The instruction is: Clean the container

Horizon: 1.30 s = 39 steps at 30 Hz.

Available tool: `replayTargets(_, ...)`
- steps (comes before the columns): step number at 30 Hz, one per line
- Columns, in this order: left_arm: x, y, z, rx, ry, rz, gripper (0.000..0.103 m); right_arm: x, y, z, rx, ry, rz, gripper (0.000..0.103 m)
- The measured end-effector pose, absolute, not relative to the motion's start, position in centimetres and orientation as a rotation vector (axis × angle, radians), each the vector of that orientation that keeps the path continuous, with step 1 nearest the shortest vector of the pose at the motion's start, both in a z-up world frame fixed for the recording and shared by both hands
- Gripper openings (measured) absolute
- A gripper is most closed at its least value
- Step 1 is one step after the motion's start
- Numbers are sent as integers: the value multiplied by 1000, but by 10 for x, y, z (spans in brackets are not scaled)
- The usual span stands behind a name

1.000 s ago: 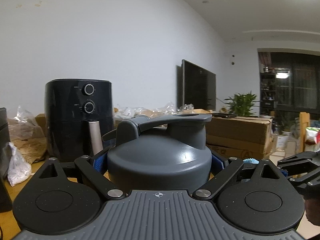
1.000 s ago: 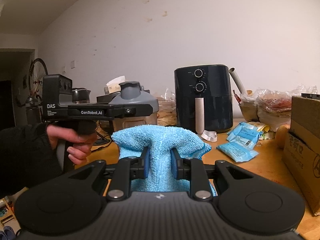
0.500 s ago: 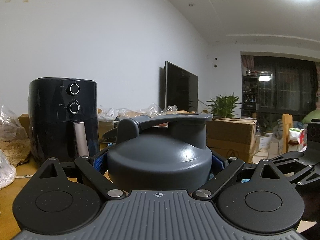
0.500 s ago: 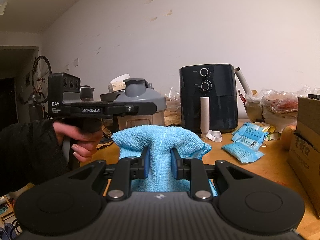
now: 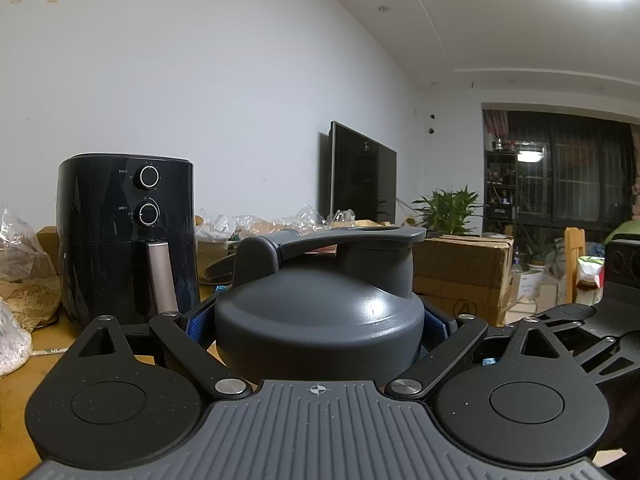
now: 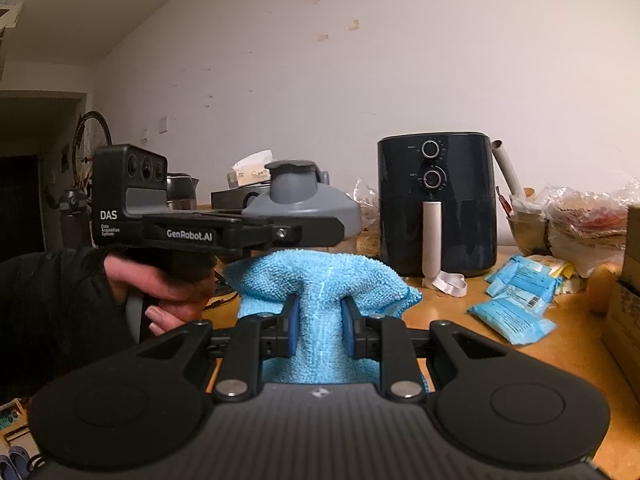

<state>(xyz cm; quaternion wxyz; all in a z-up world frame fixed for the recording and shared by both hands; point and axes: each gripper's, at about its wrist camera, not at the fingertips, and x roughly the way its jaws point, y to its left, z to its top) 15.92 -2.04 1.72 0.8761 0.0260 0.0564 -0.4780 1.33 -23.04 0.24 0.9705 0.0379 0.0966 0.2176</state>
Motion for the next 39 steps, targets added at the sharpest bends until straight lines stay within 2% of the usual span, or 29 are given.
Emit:
replayTargets(25,157,-21,17,55,124,-986,95,32,-211,6,28,177,450,19)
replayTargets(39,155,-22,17,61,129,-980,95,37,-206,2,-40,242,457,18)
